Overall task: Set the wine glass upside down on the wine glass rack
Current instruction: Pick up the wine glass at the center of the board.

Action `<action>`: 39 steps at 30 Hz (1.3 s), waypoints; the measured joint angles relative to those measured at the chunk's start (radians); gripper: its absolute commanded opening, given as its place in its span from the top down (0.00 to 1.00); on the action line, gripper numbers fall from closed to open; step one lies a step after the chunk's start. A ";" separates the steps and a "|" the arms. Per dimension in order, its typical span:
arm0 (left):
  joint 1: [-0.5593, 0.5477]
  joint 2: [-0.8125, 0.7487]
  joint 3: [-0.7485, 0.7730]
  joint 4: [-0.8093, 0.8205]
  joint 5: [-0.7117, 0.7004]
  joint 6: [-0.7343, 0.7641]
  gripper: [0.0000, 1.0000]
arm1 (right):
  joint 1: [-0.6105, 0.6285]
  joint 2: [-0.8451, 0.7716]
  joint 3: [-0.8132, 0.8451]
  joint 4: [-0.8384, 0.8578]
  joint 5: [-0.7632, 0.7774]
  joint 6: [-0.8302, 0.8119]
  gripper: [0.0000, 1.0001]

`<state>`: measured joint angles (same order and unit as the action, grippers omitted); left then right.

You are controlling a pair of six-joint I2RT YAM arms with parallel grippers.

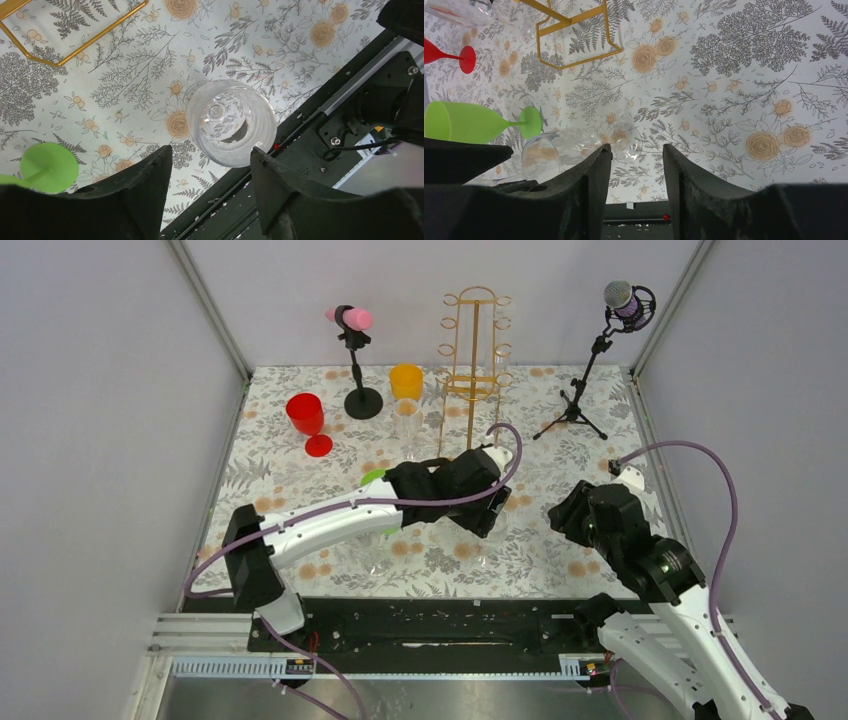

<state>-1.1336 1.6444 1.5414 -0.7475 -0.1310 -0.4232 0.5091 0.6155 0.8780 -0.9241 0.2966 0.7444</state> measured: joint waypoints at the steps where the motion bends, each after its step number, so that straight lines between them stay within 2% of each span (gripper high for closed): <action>1: 0.002 0.005 0.003 -0.002 0.000 0.000 0.45 | 0.000 -0.003 -0.004 0.000 0.000 0.002 0.49; 3: 0.004 0.015 0.009 -0.006 -0.001 0.001 0.51 | 0.000 -0.005 -0.011 0.000 -0.002 0.005 0.49; 12: 0.006 0.054 0.045 -0.027 -0.009 0.011 0.63 | 0.000 -0.003 -0.045 0.010 -0.018 0.006 0.49; 24: 0.006 0.103 0.100 -0.094 -0.051 0.053 0.67 | -0.001 -0.002 -0.056 0.015 -0.027 0.000 0.49; 32: 0.003 0.120 0.129 -0.134 -0.074 0.076 0.84 | -0.001 0.003 -0.056 0.016 -0.027 -0.005 0.48; 34: 0.003 0.125 0.129 -0.139 -0.075 0.084 0.84 | -0.001 0.003 -0.056 0.016 -0.026 -0.006 0.48; 39: 0.002 0.138 0.129 -0.154 -0.074 0.105 0.78 | -0.001 0.003 -0.056 0.016 -0.026 -0.015 0.48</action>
<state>-1.1320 1.7821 1.6699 -0.9012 -0.2047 -0.3183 0.5083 0.6186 0.8223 -0.9085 0.2710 0.7292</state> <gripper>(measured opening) 0.196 0.514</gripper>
